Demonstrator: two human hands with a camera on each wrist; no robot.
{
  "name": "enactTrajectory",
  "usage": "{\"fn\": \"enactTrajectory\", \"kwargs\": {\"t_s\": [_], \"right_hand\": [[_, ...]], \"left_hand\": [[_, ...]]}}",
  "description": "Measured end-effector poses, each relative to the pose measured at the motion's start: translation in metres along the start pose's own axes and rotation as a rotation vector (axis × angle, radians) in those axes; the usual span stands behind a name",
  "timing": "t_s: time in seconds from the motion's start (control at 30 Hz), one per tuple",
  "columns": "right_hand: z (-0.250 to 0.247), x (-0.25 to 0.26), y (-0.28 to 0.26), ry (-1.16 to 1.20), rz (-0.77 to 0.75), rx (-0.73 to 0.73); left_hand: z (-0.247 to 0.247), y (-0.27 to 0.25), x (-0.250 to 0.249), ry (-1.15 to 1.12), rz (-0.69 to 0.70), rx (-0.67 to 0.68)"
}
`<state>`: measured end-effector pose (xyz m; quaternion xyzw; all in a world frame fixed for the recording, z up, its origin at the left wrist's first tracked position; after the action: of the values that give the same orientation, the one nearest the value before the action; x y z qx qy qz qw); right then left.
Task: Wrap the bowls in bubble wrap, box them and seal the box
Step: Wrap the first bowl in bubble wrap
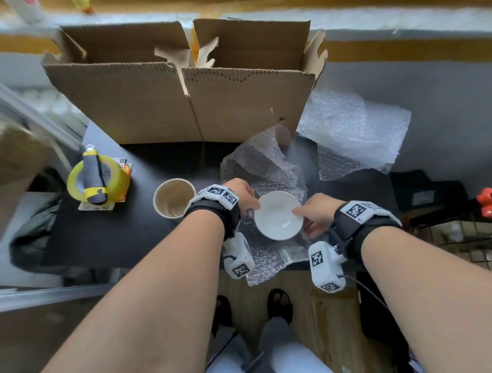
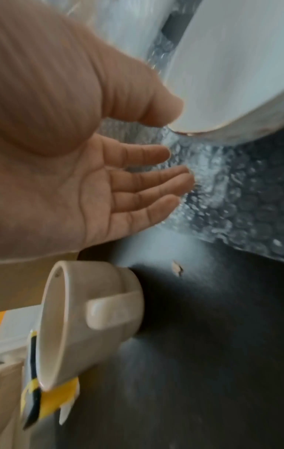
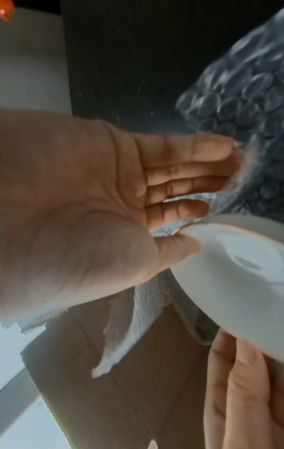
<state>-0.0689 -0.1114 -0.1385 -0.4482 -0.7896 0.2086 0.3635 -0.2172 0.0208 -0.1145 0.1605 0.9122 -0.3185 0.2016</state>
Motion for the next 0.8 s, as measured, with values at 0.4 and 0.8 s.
{"fn": "enactTrajectory", "kwargs": {"t_s": [0.4, 0.8], "right_hand": [[-0.034, 0.048, -0.025, -0.275, -0.486, -0.402], [-0.025, 0.05, -0.048, -0.42, -0.637, -0.321]], "left_hand": [[-0.002, 0.0, -0.003, 0.006, 0.024, -0.064], [-0.002, -0.011, -0.009, 0.076, 0.052, -0.115]]}}
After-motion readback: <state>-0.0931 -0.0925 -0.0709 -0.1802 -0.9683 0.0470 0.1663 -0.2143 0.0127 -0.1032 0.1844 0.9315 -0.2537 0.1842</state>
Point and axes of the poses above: each hand's wrist, its own y-axis towards the middle knuckle, its own z-axis out of the palm, x = y × z, the point moved 7 cm from there along y, towards the middle knuckle, and after that the axes turned 14 degrees about -x, right-handed, at the moved point
